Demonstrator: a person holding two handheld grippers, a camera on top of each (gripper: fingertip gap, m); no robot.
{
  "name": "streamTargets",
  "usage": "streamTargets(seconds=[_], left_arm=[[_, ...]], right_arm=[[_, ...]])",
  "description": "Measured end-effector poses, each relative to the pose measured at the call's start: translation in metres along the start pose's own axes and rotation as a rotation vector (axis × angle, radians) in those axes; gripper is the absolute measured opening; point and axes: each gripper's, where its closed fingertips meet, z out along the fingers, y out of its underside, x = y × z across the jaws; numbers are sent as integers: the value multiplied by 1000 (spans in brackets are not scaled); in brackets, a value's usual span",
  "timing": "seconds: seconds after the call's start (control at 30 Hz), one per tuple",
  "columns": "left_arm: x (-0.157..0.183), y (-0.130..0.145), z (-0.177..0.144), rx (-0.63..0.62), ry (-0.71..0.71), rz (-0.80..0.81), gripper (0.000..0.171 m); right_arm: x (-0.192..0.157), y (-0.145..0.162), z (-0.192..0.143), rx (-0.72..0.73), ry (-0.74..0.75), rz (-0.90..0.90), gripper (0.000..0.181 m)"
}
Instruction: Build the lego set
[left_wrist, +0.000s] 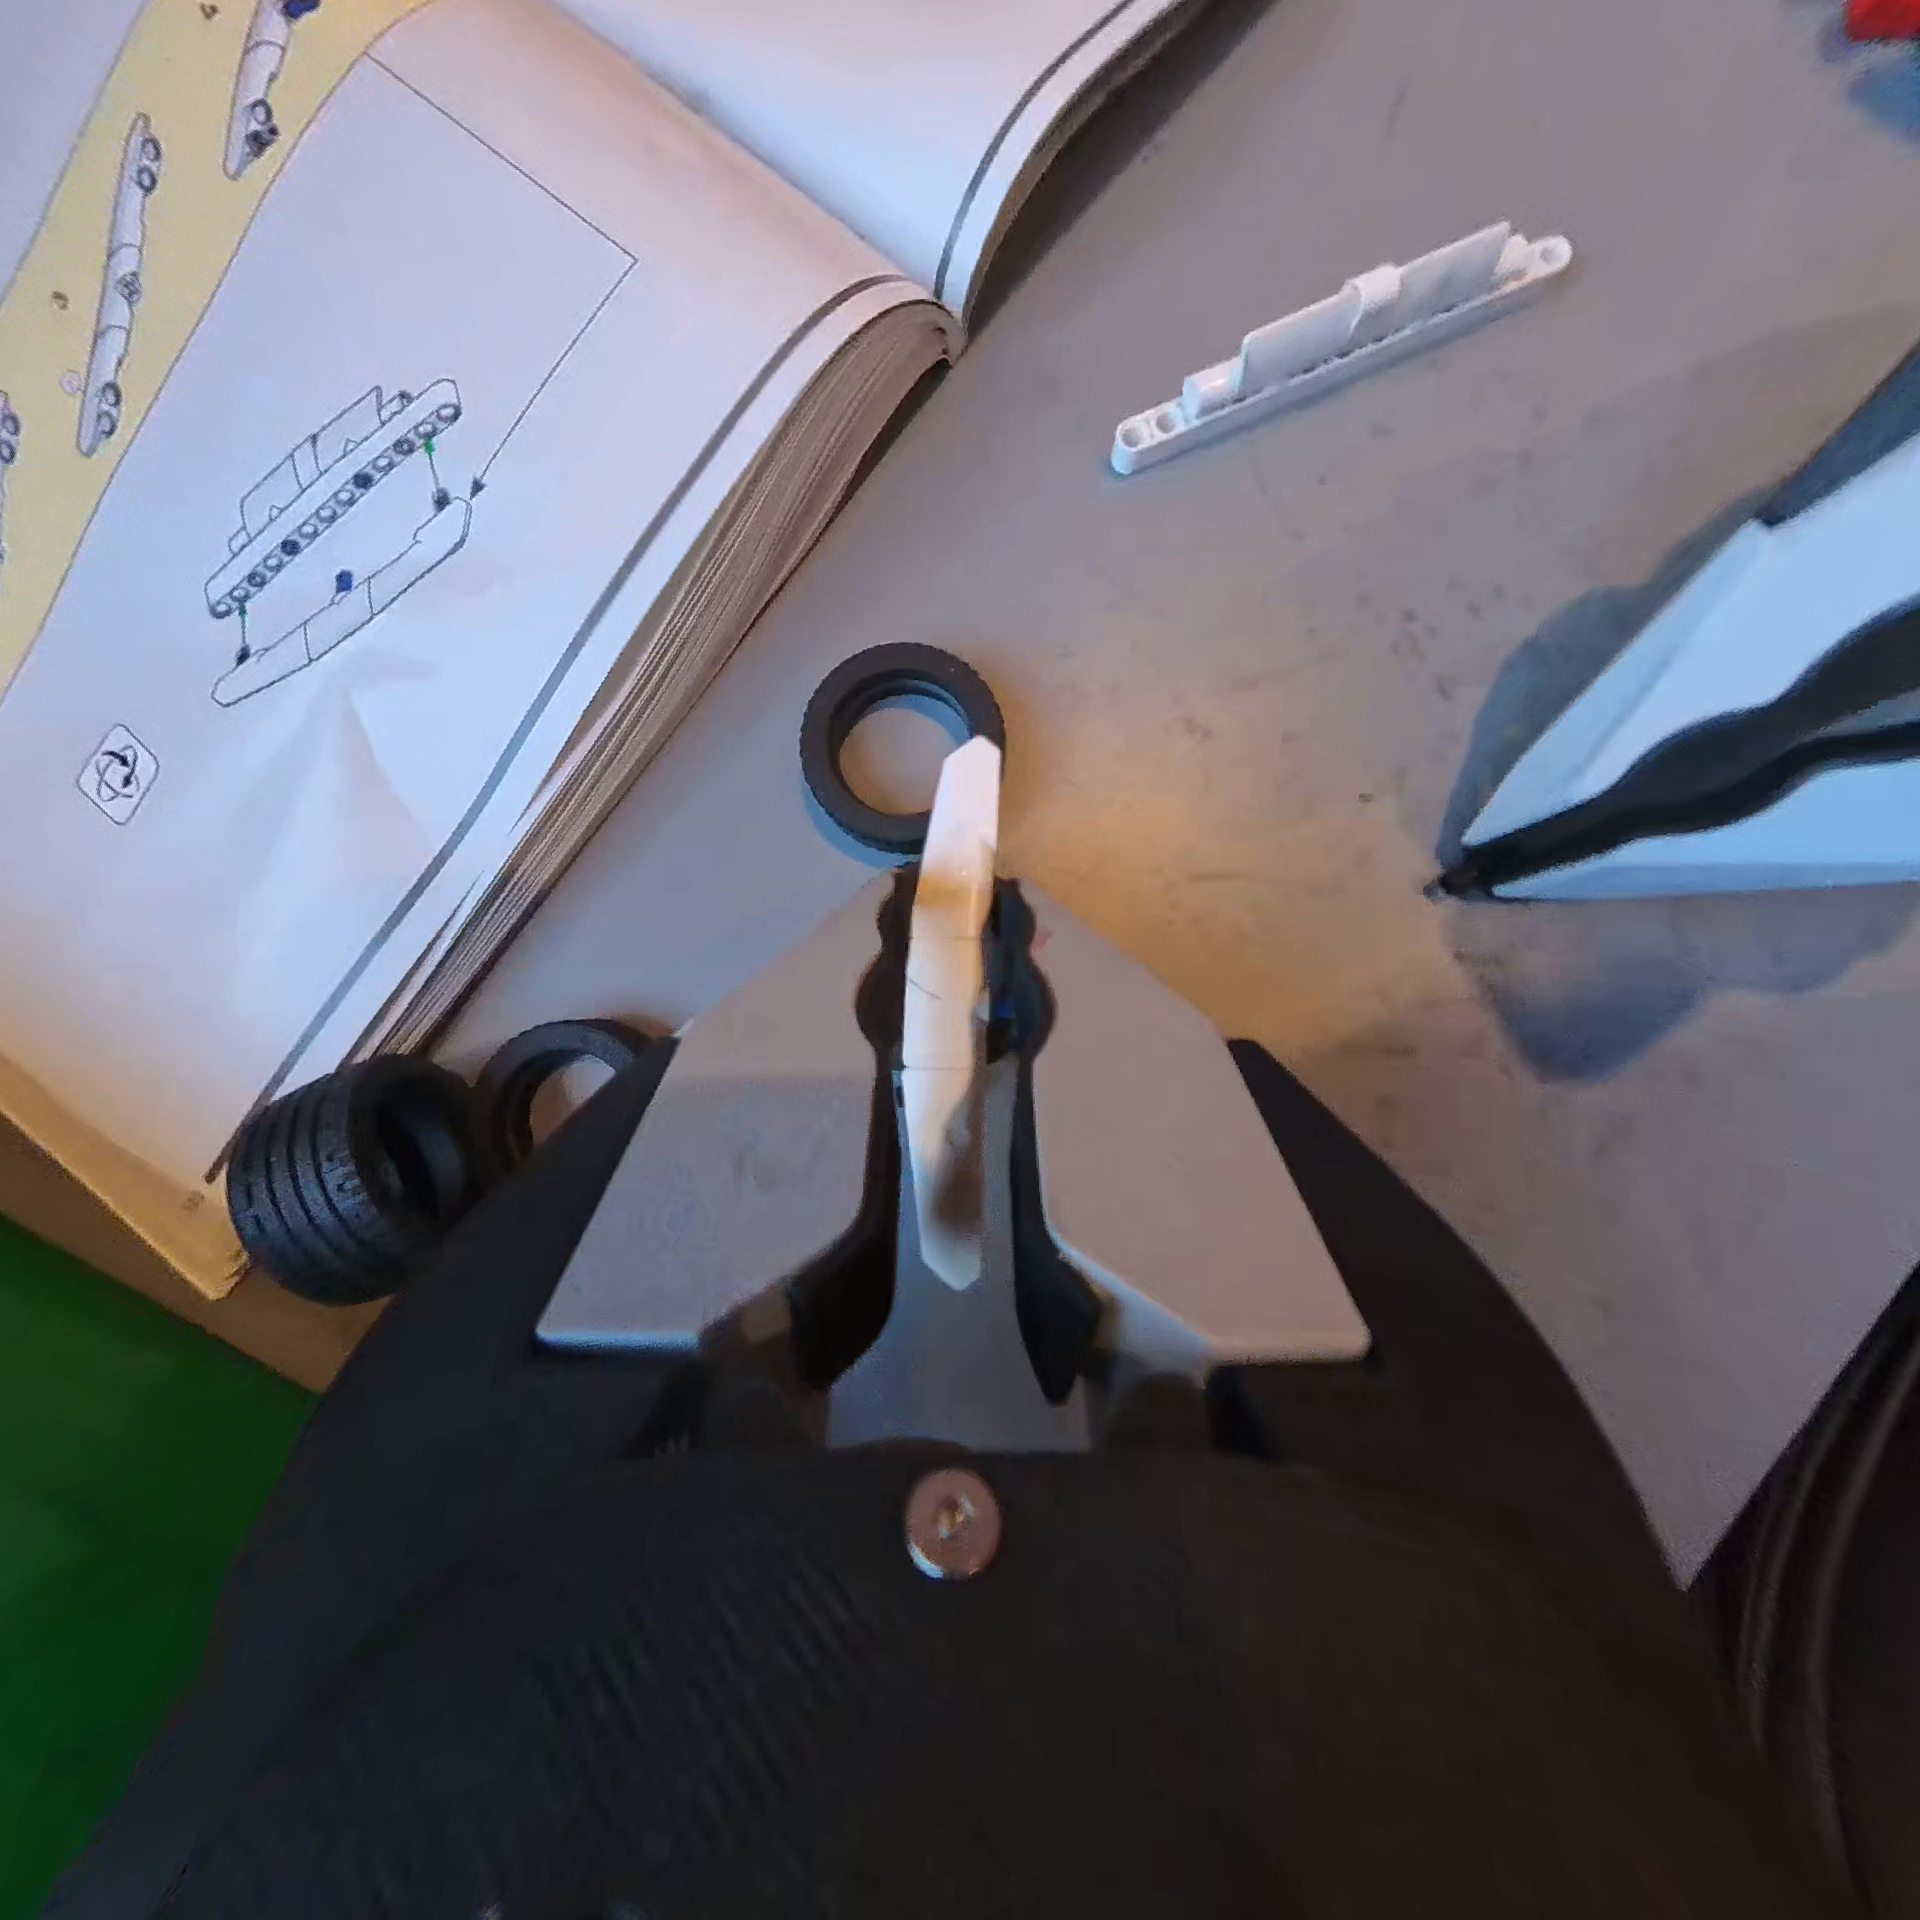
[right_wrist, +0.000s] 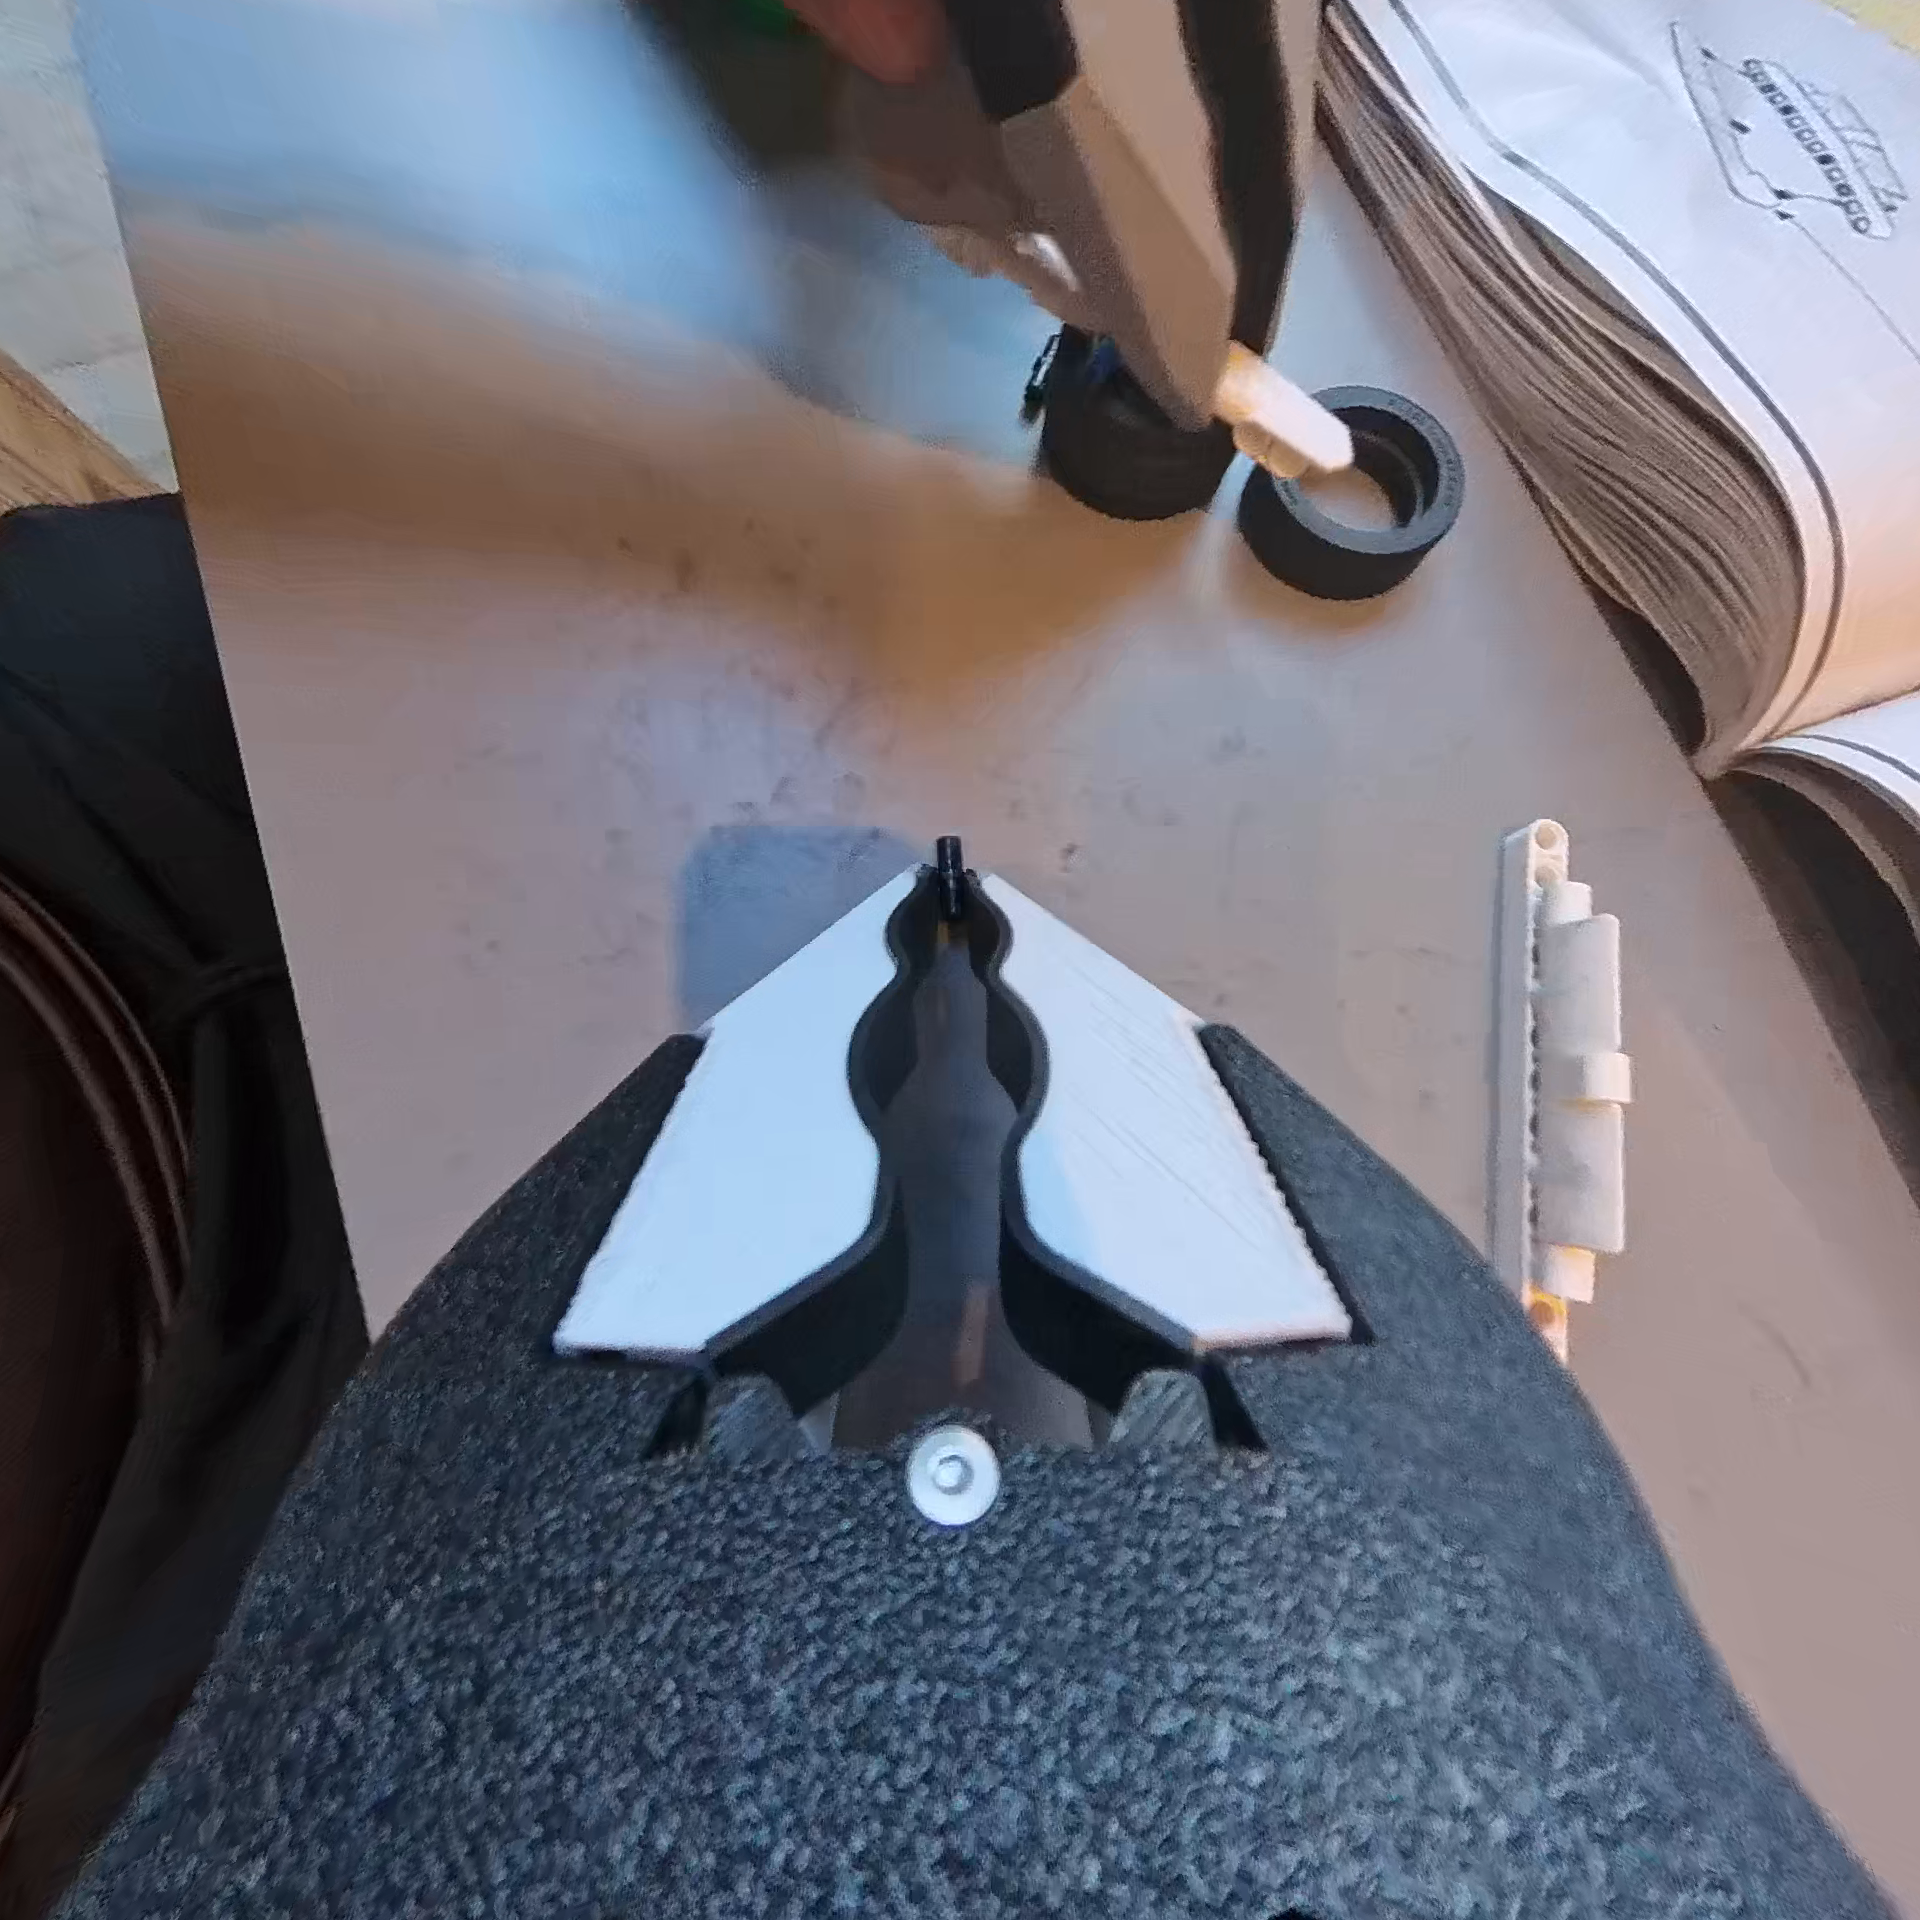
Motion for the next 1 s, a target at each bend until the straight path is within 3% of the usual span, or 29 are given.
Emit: streamTargets(seconds=[0.13, 0.3, 0.4, 0.53, 0.6, 0.63, 1.0], left_arm=[[5, -5, -13, 32, 11, 11, 25], [25, -7, -50, 115, -19, 119, 34], [65, -10, -56, 217, -26, 296, 28], [68, -7, -53, 249, -330, 633, 24], [82, -3, -51, 263, -309, 743, 20], [86, -1, -51, 269, -305, 779, 14], [87, 0, -46, 285, -349, 925, 3]], right_arm=[[13, -5, -3, 27, 38, 56, 5], [15, -25, -8, 143, -40, 179, 5], [4, -53, -16, 264, -189, 281, 5], [-8, -68, -19, 305, -357, 392, 5], [-14, -65, -18, 281, -401, 408, 5], [-16, -64, -17, 273, -411, 412, 5], [-27, -68, -21, 276, -494, 424, 5]])
